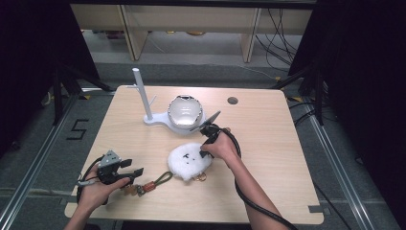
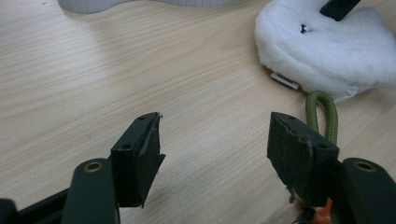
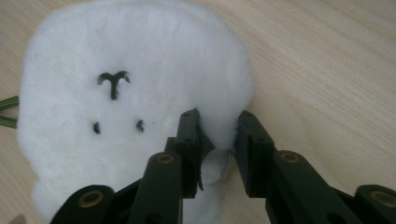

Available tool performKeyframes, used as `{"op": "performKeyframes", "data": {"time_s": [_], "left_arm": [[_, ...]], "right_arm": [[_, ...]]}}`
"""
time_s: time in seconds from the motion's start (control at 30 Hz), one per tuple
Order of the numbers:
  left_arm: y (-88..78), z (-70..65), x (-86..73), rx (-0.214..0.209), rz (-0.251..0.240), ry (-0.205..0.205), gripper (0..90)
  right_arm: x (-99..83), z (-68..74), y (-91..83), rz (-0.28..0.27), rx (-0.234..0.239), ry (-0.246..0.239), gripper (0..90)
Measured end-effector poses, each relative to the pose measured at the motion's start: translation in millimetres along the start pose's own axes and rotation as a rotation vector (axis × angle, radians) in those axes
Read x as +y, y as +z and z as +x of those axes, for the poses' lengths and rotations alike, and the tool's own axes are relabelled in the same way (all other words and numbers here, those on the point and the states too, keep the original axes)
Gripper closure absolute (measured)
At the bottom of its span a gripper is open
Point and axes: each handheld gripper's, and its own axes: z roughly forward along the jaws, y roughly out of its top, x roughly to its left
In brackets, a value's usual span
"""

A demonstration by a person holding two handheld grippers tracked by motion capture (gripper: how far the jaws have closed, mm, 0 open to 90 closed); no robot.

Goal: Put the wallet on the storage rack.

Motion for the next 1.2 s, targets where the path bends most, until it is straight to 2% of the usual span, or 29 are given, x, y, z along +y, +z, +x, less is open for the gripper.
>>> {"op": "performKeyframes", "data": {"time_s": [0.07,0.2,0.33,0.37,0.4,0.47,0.5,0.53,0.57,0.6,0.63,0.7,0.73,0.77,0.83,1.07,1.1,1.17,1.2], "left_arm": [[-0.5,0.5,0.0,0.000,0.008,0.006,34.3],[-1.8,0.1,-0.4,0.013,0.001,-0.007,34.3],[-1.5,0.9,-0.8,0.004,-0.001,-0.009,34.3],[-1.1,0.8,-1.1,0.003,-0.005,-0.010,34.3],[-0.9,0.7,-1.2,0.003,-0.005,-0.009,34.3],[-0.6,0.5,-1.5,0.004,-0.008,-0.009,34.3],[-0.6,0.5,-1.5,0.004,-0.008,-0.009,34.3],[-0.6,0.5,-1.5,0.004,-0.007,-0.009,34.3],[-0.6,0.4,-1.5,0.004,-0.007,-0.009,34.2],[-0.7,0.3,-1.4,0.005,-0.008,-0.009,34.3],[-0.8,0.2,-1.4,0.005,-0.009,-0.010,34.3],[-1.4,-0.2,-1.1,0.015,-0.002,-0.008,34.3],[-1.5,-0.2,-1.0,0.016,0.000,-0.004,34.3],[-1.5,-0.2,-1.0,0.016,0.000,-0.004,34.2],[-0.7,0.2,-1.7,0.006,-0.009,-0.010,34.2],[-2.0,0.4,-1.8,0.017,-0.004,-0.014,34.3],[-2.1,0.5,-1.7,0.020,-0.003,-0.011,34.2],[-2.2,0.5,-1.6,0.021,-0.004,-0.011,34.3],[-2.4,0.5,-1.3,0.021,-0.006,-0.011,34.3]], "right_arm": [[-0.1,0.5,0.2,-0.001,0.004,-0.002,75.8],[-2.4,1.2,-1.9,-0.019,0.021,-0.033,79.2],[-6.3,6.2,-13.2,-0.045,0.023,-0.013,80.0],[-8.0,4.7,-16.2,-0.069,0.018,-0.056,80.1],[-9.4,9.5,-21.3,-0.070,0.025,-0.011,80.2],[-11.5,9.2,-27.3,-0.116,0.013,-0.057,80.4],[-11.5,9.2,-27.3,-0.116,0.013,-0.057,80.4],[-13.8,11.0,-36.5,-0.145,-0.015,-0.072,80.5],[-14.6,13.6,-39.9,-0.146,-0.020,-0.048,80.5],[-15.2,13.2,-43.4,-0.178,-0.013,-0.078,80.6],[-15.8,16.1,-47.4,-0.179,-0.029,-0.060,80.6],[-16.8,20.9,-54.3,-0.218,-0.016,-0.043,80.7],[-17.1,22.2,-57.9,-0.225,-0.029,-0.036,80.7],[-17.1,22.2,-57.9,-0.225,-0.029,-0.036,80.7],[-17.5,23.4,-66.0,-0.274,-0.016,-0.062,80.7],[-17.4,23.9,-81.2,-0.314,-0.038,-0.039,80.8],[-17.0,22.6,-82.8,-0.328,-0.037,-0.058,80.8],[-16.7,22.1,-84.4,-0.341,-0.031,-0.066,80.8],[-16.0,21.9,-89.3,-0.360,-0.042,-0.066,80.8]]}}
